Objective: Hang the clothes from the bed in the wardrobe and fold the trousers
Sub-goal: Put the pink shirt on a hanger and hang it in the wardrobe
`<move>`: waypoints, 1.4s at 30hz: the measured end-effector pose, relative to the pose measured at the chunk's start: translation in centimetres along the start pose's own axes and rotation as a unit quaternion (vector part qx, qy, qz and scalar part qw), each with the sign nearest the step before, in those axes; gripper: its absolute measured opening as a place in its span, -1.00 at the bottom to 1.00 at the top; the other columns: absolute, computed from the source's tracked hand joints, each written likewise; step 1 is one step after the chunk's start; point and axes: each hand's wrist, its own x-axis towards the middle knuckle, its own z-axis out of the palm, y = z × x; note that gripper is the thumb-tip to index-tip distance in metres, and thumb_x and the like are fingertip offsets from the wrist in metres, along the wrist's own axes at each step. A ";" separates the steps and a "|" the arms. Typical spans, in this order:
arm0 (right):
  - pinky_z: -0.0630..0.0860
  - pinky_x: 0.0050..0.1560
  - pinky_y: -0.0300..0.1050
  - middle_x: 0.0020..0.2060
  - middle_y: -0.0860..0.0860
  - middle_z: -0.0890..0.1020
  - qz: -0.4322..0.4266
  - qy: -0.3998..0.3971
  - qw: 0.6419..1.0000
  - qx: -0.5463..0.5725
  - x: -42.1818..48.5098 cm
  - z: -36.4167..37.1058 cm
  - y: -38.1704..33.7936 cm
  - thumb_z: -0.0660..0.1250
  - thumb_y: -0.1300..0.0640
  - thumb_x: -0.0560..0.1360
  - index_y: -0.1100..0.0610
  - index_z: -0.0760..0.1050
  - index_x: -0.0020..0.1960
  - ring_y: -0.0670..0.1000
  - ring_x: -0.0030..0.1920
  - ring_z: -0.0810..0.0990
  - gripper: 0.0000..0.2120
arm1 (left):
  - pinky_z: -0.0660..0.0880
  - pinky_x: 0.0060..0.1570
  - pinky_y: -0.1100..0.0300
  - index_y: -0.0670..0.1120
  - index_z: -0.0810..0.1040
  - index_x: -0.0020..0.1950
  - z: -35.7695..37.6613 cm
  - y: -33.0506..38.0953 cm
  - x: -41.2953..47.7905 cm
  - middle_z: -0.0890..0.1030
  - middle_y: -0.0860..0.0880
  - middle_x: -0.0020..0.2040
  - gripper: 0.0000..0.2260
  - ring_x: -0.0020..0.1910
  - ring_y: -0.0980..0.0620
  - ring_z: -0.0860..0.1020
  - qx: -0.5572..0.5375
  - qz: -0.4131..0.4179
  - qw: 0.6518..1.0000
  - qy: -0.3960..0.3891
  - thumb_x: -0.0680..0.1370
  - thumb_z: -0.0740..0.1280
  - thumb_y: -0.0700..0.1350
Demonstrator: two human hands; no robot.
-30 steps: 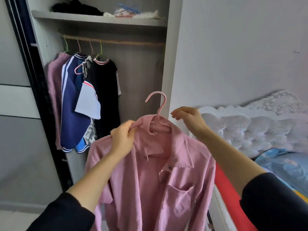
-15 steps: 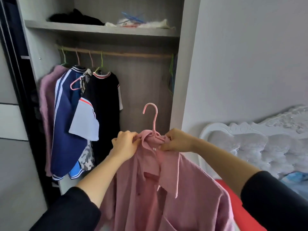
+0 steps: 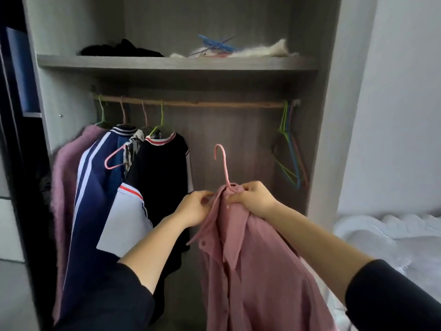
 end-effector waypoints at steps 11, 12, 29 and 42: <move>0.36 -0.33 -0.18 -0.31 0.08 0.55 -0.049 0.178 0.983 0.023 14.8 2.8 -7.7 0.47 0.23 0.37 0.36 0.63 -0.08 -0.02 -0.31 0.49 -0.79 | 0.20 0.40 0.10 -0.06 0.44 0.38 -9.6 -3.2 17.3 0.39 -0.17 0.40 -0.56 0.42 -0.15 0.26 0.155 0.170 0.968 0.098 0.49 0.32 -0.16; 0.38 -0.39 -0.21 -0.33 0.07 0.56 -0.057 0.191 0.980 0.023 16.0 2.9 -8.3 0.47 0.23 0.38 0.34 0.63 -0.10 -0.04 -0.35 0.49 -0.82 | 0.19 0.40 0.07 -0.06 0.40 0.41 -10.7 -3.3 18.5 0.32 -0.17 0.44 -0.53 0.44 -0.15 0.21 0.167 0.176 0.963 0.117 0.50 0.32 -0.16; 0.38 -0.34 -0.22 -0.43 -0.07 0.47 -0.097 0.200 0.975 0.007 30.6 11.0 -9.1 0.40 0.25 0.42 0.08 0.46 -0.34 -0.05 -0.36 0.46 -0.79 | -0.17 0.50 0.09 -0.08 -0.04 0.58 -18.4 -7.5 29.6 -0.02 -0.08 0.58 -0.26 0.56 -0.08 -0.07 0.290 0.215 0.901 0.240 0.48 0.25 -0.24; 0.47 -0.08 -0.15 -0.18 0.02 0.60 -0.140 0.123 0.982 0.021 31.4 14.3 -7.8 0.26 0.04 0.58 0.20 0.56 0.01 -0.01 -0.11 0.55 -0.77 | -0.11 0.50 0.08 -0.07 0.06 0.57 -18.6 -8.1 30.1 0.05 -0.07 0.58 -0.29 0.56 -0.06 -0.02 0.246 0.244 0.903 0.254 0.45 0.22 -0.34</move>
